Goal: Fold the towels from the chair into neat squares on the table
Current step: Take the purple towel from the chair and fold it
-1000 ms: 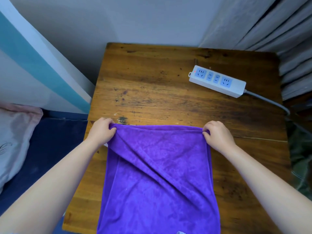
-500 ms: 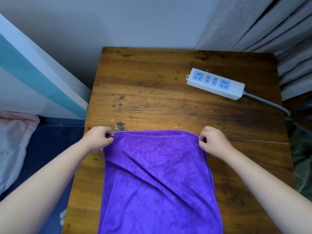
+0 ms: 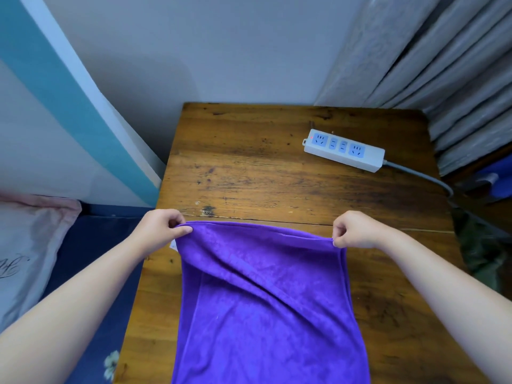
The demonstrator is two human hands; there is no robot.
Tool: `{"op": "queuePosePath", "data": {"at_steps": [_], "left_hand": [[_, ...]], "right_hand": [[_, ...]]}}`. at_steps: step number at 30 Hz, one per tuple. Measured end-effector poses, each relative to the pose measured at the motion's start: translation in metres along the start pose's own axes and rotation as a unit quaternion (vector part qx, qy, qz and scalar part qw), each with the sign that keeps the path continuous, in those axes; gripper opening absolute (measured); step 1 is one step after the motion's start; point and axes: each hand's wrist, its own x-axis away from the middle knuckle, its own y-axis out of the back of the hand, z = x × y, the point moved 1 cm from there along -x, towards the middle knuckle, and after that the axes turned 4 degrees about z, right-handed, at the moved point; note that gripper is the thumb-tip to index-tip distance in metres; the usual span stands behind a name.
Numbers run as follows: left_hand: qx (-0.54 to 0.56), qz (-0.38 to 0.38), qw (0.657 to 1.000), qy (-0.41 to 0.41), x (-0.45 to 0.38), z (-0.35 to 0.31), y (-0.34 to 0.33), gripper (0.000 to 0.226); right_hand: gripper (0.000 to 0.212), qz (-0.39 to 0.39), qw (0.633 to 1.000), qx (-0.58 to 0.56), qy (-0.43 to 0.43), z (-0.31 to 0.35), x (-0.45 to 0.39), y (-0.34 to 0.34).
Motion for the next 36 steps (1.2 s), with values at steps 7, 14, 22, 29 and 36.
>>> {"op": "queuePosePath", "data": {"at_steps": [7, 14, 22, 29, 36], "left_hand": [[0.017, -0.048, 0.999, 0.003, 0.030, 0.002, 0.020, 0.032], [0.120, -0.107, 0.987, -0.029, 0.057, -0.005, 0.043, 0.028], [0.081, -0.129, 0.983, -0.105, 0.090, -0.010, 0.069, 0.013], [-0.014, -0.329, 0.935, -0.133, 0.108, -0.057, 0.107, 0.018], [-0.050, -0.326, 0.933, -0.143, 0.129, -0.083, 0.122, 0.021]], "right_hand": [[0.023, -0.106, 0.991, -0.067, 0.033, 0.012, 0.044, 0.006], [0.030, -0.189, 0.967, -0.152, 0.082, 0.029, 0.088, 0.009], [0.032, -0.320, 0.918, -0.209, 0.104, 0.030, 0.130, 0.024], [0.014, -0.459, 0.879, 0.001, 0.127, 0.069, 0.162, 0.062], [0.050, -0.585, 0.800, 0.084, 0.105, 0.090, 0.195, 0.084]]}}
